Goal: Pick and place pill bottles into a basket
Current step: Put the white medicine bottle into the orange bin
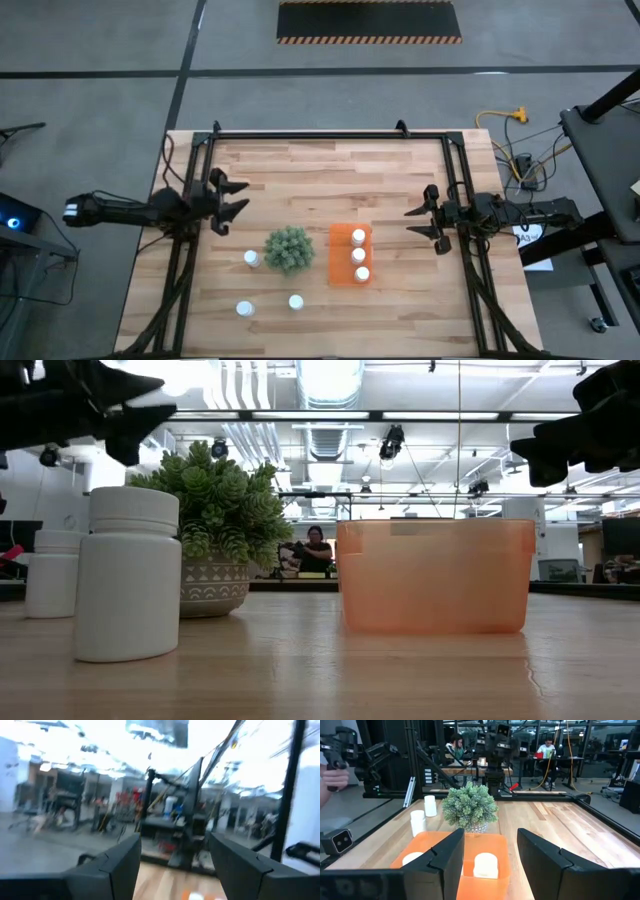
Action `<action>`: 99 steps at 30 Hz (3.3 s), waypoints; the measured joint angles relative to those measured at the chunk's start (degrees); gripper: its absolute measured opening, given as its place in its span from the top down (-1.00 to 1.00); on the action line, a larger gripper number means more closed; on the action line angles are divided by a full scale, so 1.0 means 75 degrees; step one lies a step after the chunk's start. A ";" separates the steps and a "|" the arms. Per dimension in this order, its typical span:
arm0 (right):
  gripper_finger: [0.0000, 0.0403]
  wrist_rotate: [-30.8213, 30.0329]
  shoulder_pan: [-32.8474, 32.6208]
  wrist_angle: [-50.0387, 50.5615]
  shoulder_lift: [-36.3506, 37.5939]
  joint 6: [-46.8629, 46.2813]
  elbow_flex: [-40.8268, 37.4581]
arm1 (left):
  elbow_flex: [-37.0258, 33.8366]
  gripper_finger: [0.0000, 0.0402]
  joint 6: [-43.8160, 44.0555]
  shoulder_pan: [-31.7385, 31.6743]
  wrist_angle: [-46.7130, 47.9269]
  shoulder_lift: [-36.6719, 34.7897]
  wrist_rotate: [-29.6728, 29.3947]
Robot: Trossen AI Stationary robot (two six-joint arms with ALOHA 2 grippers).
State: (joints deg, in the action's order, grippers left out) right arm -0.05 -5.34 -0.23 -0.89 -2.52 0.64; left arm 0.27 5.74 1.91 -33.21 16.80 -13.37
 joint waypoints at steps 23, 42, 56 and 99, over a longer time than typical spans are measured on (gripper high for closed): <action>0.15 -0.0003 0.0000 0.0000 -0.0003 0.0014 0.0000 | 0.1093 -0.08 0.0099 0.0000 -0.3633 0.2354 0.3211; 0.14 -0.0003 0.0000 0.0000 -0.0003 0.0014 0.0000 | 0.3982 -0.08 -0.1420 0.0381 0.0182 0.4338 0.4650; 0.15 0.0000 0.0000 0.0000 -0.0003 0.0017 0.0000 | 0.4398 -0.08 -0.1340 0.2153 0.0141 0.4282 0.4533; 0.14 -0.0003 0.0000 0.0003 -0.0003 0.0014 0.0000 | 0.7552 -0.08 -0.1650 0.7258 0.2411 0.8052 -0.3703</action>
State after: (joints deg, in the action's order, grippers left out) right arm -0.08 -5.34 -0.21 -0.91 -2.42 0.64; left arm 56.91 -6.64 56.35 -15.13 77.19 -41.14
